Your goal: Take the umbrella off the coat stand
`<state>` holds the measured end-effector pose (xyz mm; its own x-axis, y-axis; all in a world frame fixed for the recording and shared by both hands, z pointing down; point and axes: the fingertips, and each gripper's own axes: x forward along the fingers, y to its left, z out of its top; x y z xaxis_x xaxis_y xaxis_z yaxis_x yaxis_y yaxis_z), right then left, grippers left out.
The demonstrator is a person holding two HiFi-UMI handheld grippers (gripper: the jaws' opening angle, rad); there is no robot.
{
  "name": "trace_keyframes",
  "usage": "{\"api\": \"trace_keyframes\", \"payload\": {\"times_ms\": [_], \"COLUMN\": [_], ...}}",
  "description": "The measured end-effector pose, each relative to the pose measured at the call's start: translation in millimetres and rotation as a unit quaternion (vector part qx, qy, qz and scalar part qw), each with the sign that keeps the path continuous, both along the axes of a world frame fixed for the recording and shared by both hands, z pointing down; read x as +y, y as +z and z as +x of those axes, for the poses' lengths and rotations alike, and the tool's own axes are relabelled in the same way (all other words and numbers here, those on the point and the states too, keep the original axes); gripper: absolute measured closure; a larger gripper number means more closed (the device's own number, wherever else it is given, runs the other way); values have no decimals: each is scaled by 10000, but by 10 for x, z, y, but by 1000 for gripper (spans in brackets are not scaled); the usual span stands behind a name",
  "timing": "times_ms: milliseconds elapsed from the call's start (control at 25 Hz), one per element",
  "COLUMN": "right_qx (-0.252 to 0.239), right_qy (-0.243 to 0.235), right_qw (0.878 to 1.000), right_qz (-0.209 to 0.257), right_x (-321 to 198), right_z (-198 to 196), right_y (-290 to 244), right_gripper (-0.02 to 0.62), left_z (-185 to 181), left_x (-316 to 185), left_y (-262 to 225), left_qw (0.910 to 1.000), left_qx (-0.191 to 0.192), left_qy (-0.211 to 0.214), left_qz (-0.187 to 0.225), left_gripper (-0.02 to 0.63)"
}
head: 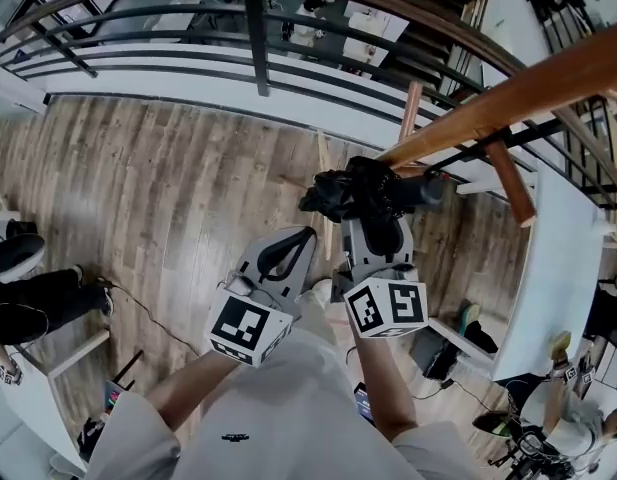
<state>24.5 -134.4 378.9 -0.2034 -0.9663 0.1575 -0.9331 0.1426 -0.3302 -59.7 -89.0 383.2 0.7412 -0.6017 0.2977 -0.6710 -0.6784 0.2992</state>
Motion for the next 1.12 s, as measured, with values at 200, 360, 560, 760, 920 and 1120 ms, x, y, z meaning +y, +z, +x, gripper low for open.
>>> {"api": "trace_keyframes", "payload": {"times_ms": [200,360,560,760,920,1120], "right_qx": [57,148,213,388,428,516], "right_qy": [-36,-63,-125,-189,-216,-326], "right_qw": [9999,9998,9994,9982,9974,9962], "right_qz": [78,137,261,422,545,621], "right_x": [82,128,188,253,326,496], "right_z": [17,39,51,110,113,90], "right_y": [-93,-173,-332,-532,-637,-684], "right_gripper": [348,348,348,348,348,348], "left_z": [36,77,87,163,180,192], "left_x": [51,69,60,36,49,146], "left_y": [-73,-138,-273,-469,-555,-530], "left_qw": [10000,9999,9996,9992,9986,9985], "left_qx": [51,79,139,182,188,185], "left_qy": [11,46,42,57,109,98], "left_qz": [83,147,230,358,475,503], "left_gripper": [581,581,581,581,581,581]}}
